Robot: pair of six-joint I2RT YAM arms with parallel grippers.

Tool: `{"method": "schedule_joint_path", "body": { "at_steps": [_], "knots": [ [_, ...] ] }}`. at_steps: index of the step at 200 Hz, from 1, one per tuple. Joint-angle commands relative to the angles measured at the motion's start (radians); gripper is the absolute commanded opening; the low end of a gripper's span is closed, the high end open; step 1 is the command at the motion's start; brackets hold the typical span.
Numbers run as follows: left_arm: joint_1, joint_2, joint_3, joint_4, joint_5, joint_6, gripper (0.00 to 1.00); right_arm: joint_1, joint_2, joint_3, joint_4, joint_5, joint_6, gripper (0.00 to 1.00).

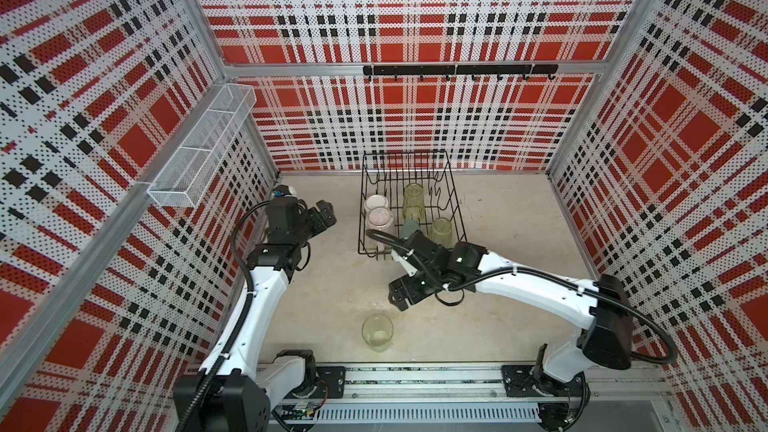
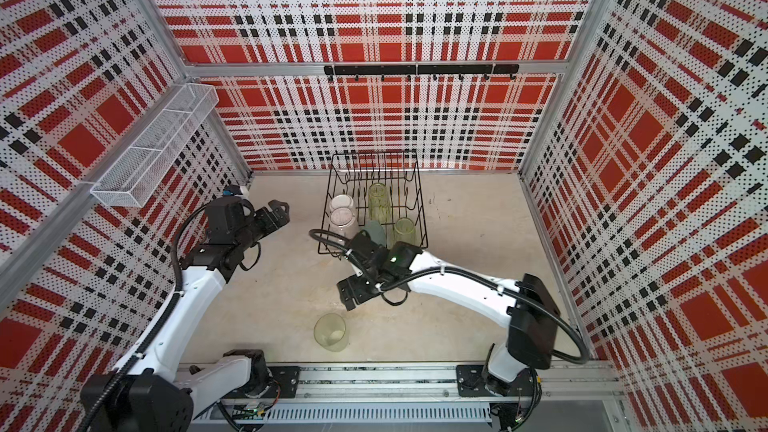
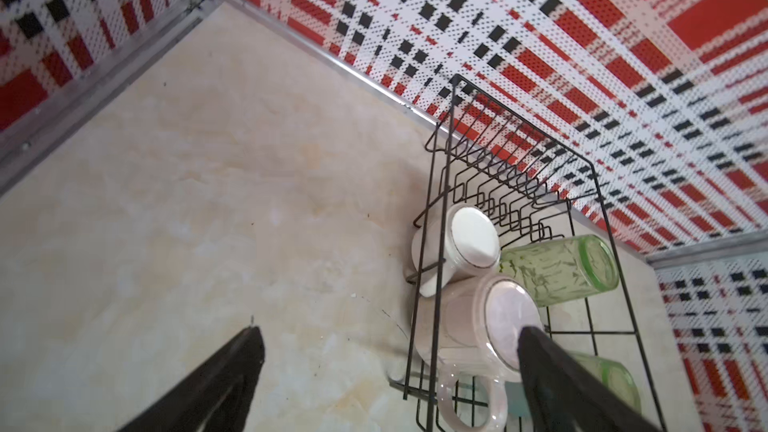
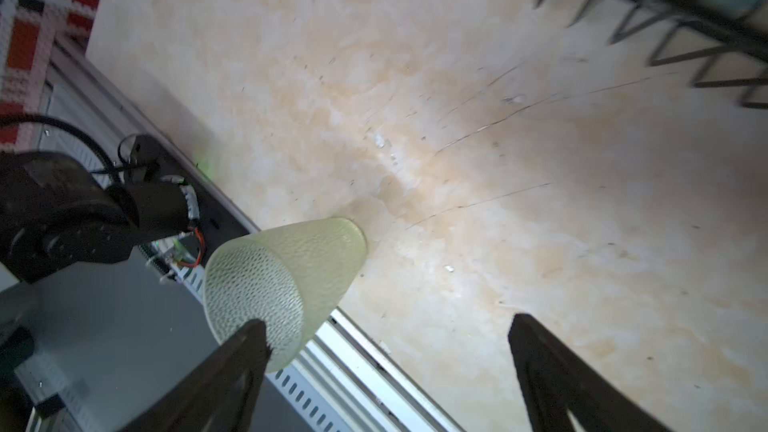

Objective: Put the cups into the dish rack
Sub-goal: 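Close the right gripper on the pale frosted cup while the left draws back, then lift the pale frosted cup with the right gripper toward the left gripper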

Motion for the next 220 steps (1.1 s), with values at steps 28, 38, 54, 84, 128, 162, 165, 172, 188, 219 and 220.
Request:
{"method": "schedule_joint_path", "body": {
  "at_steps": [28, 38, 54, 84, 128, 162, 165, 172, 188, 219, 220],
  "knots": [
    [0.105, -0.030, -0.105, 0.113, 0.211, -0.109, 0.98, 0.075, 0.143, 0.107, -0.071, -0.076, -0.049, 0.81],
    [0.105, -0.034, -0.109, 0.113, 0.201, -0.110, 0.98, 0.075, 0.166, 0.102, -0.059, -0.090, -0.044, 0.68],
    [0.108, -0.038, -0.115, 0.113, 0.196, -0.109, 0.98, 0.078, 0.204, 0.103, -0.052, -0.110, -0.035, 0.59],
    [0.114, -0.047, -0.123, 0.112, 0.188, -0.111, 0.98, 0.081, 0.227, 0.106, -0.041, -0.079, -0.035, 0.35],
    [0.117, -0.078, -0.116, 0.128, 0.214, -0.109, 0.98, 0.079, 0.193, 0.129, -0.066, 0.025, -0.009, 0.00],
    [0.071, -0.069, -0.114, 0.179, 0.337, -0.121, 0.98, 0.023, 0.034, 0.073, -0.044, 0.154, 0.035, 0.00],
    [0.059, -0.068, -0.112, 0.183, 0.345, -0.116, 0.98, 0.014, 0.014, 0.060, -0.036, 0.165, 0.042, 0.00],
    [0.023, -0.064, -0.098, 0.190, 0.355, -0.106, 0.98, -0.014, -0.035, 0.024, -0.010, 0.186, 0.060, 0.00],
    [-0.086, -0.043, -0.051, 0.191, 0.364, -0.065, 0.98, -0.097, -0.148, -0.066, 0.054, 0.191, 0.110, 0.00],
    [-0.282, 0.033, 0.057, 0.127, 0.338, -0.015, 0.98, -0.224, -0.287, -0.162, 0.115, 0.197, 0.214, 0.00],
    [-0.283, 0.034, 0.059, 0.126, 0.336, -0.014, 0.98, -0.226, -0.289, -0.162, 0.114, 0.199, 0.219, 0.00]
  ]
}}
